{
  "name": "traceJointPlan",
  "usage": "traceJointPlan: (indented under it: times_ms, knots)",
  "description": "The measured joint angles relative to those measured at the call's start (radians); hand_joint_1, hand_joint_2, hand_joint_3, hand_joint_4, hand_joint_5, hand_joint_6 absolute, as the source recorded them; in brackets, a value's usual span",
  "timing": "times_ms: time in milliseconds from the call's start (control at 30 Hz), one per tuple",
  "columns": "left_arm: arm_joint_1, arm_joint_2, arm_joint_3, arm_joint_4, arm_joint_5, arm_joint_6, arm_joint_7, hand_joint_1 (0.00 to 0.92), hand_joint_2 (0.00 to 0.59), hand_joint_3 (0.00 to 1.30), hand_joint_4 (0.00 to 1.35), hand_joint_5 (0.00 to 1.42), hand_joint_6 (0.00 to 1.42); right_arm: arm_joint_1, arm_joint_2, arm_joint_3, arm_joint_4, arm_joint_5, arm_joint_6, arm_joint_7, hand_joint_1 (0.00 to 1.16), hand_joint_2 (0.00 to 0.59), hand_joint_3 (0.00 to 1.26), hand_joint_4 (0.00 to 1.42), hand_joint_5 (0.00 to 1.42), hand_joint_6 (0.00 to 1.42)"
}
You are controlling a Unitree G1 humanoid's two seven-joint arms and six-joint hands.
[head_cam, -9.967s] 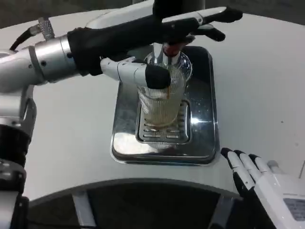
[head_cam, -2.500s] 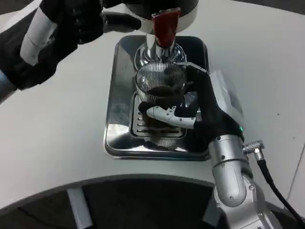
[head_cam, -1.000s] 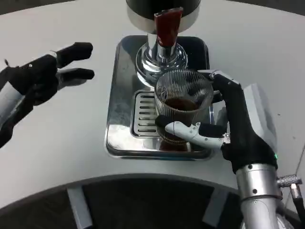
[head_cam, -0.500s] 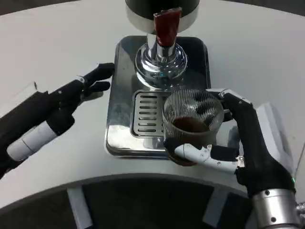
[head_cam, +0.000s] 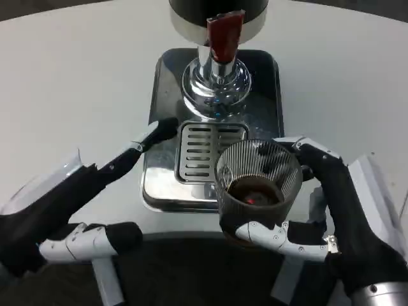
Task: Grasp the cup under the faucet to collect the drink, then remove the cup.
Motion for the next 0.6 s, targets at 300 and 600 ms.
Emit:
traceJointPlan:
  times_ms: [300, 600]
  knots:
    - [0.044, -0.008, -0.023, 0.063, 0.069, -0.165, 0.063, 0.000, 0.058, 0.00, 0.00, 0.00, 0.00, 0.055, -0.024, 0.010, -0.020, 0.001, -0.046, 0.028, 1.03, 0.103, 1.01, 1.14, 1.19, 1.37]
    - [0.141, -0.008, -0.022, -0.002, 0.249, -0.196, 0.159, 0.064, 0.087, 0.00, 0.00, 0.00, 0.00, 0.106, -0.056, 0.031, -0.051, -0.010, -0.098, 0.050, 1.03, 0.100, 1.01, 1.14, 1.18, 1.37]
